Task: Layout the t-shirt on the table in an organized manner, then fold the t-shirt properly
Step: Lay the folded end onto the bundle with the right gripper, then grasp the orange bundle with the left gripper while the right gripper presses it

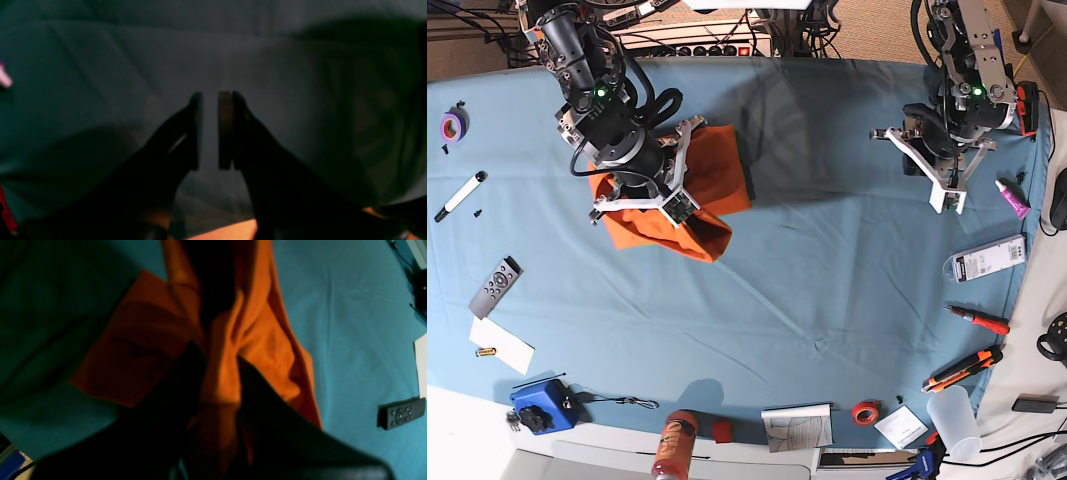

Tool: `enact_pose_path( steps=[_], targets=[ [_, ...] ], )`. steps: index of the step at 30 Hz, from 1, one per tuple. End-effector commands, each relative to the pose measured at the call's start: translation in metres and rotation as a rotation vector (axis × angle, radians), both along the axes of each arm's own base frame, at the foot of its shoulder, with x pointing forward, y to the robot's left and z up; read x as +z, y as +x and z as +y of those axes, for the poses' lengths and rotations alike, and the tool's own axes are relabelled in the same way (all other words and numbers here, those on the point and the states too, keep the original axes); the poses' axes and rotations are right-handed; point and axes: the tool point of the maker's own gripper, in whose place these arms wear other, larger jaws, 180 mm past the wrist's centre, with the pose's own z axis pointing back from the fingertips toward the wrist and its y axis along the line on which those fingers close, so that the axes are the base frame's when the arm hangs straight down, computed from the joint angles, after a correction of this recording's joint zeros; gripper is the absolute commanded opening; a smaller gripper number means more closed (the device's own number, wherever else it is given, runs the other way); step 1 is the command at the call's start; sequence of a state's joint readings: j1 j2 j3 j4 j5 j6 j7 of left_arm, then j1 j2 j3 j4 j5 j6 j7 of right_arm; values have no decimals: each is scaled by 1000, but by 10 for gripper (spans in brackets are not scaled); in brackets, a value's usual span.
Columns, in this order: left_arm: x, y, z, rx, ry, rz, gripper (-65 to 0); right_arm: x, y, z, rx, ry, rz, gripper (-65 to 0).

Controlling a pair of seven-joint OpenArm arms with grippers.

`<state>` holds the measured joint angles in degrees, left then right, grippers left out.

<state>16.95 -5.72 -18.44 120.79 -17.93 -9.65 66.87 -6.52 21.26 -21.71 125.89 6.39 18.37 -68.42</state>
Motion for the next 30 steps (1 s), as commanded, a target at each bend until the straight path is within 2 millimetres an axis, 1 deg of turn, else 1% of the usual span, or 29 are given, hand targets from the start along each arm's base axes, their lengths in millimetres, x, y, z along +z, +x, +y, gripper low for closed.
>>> enact_pose_path(
  steps=[1, 3, 4, 6, 8, 11, 16, 19, 21, 23, 24, 26, 27, 30],
  targets=[
    [9, 6, -2, -10, -6, -40, -577, 8, 4, 1, 7, 9, -33, -578],
    [9, 6, -3, -18, -11, -42, -577, 5, 0, 1, 8, 11, -23, -512],
    [9, 6, -4, -18, -12, -43, -577, 5, -1, 1, 8, 11, -19, -497],
    [11, 8, -3, -16, -12, -55, -577, 4, -2, 4, 14, 26, -8, -495],
    [12, 10, -4, -15, -14, -70, -577, 4, -6, 11, 31, 67, 14, -495],
    [15, 12, -4, -13, -16, -88, -577, 4, -12, 25, 64, 146, 49, -495],
    [15, 12, -4, -13, -18, -89, -577, 13, -23, 54, 146, 307, 88, -495],
    [15, 12, -4, -13, -18, -89, -577, 18, -23, 59, 198, 311, 67, -495],
    [15, 12, -4, -13, -19, -90, -577, 21, -12, 52, 178, 266, 20, -495],
    [17, 13, -7, -16, -38, -99, -577, 26, 4, 40, 128, 190, -43, -502],
    [19, 14, -12, -23, -71, -106, -577, 30, 13, 32, 87, 171, -74, -529],
    [27, 17, -29, -59, -166, -140, -577, 40, 28, 18, 13, 141, -135, -616],
    [33, 18, -41, -105, -207, -171, -577, 46, 35, 11, -17, 130, -165, -650],
    [50, 21, -78, -262, -280, -251, -577, 61, 50, -17, -121, 127, -237, -650]
  ],
)
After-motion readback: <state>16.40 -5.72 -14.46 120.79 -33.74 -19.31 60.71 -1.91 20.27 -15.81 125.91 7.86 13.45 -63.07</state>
